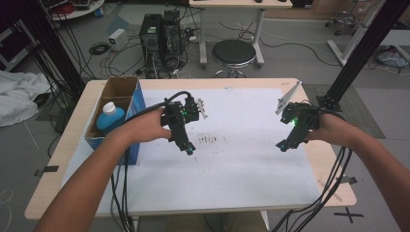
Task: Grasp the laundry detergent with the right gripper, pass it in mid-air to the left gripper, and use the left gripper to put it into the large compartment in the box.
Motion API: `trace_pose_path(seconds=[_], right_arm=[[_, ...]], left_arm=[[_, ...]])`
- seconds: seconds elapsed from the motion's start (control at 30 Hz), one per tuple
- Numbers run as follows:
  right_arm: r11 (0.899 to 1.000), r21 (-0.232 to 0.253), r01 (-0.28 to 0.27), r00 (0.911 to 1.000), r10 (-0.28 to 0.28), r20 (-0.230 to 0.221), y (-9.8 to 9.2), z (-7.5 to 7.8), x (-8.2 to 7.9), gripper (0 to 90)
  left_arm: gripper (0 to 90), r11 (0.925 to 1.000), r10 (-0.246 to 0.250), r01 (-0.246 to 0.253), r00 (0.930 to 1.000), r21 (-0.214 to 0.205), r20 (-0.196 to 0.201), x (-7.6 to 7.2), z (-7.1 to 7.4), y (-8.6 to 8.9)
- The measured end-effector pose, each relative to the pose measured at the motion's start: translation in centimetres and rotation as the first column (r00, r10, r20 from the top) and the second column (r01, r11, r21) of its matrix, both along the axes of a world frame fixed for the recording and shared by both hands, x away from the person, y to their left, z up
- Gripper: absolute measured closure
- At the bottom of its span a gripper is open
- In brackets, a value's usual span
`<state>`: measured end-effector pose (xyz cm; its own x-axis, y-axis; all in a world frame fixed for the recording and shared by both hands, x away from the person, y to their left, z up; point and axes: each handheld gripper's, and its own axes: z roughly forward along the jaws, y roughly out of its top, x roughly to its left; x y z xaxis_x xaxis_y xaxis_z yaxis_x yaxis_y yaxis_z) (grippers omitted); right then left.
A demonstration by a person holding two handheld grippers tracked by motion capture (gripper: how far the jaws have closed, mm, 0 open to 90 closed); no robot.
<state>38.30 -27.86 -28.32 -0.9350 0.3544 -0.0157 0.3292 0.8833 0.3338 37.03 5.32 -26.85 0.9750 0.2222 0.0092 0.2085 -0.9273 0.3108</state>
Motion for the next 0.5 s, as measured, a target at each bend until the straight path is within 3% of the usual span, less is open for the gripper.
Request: trace_pose_path(seconds=[0.5], right_arm=[[1.000,-0.007,-0.001,1.0000,0.001,-0.008,0.10,-0.34,0.37,1.1]], left_arm=[[4.2,1.0000,-0.008,0.008,1.0000,-0.002,0.004,0.73,-0.25,0.25]])
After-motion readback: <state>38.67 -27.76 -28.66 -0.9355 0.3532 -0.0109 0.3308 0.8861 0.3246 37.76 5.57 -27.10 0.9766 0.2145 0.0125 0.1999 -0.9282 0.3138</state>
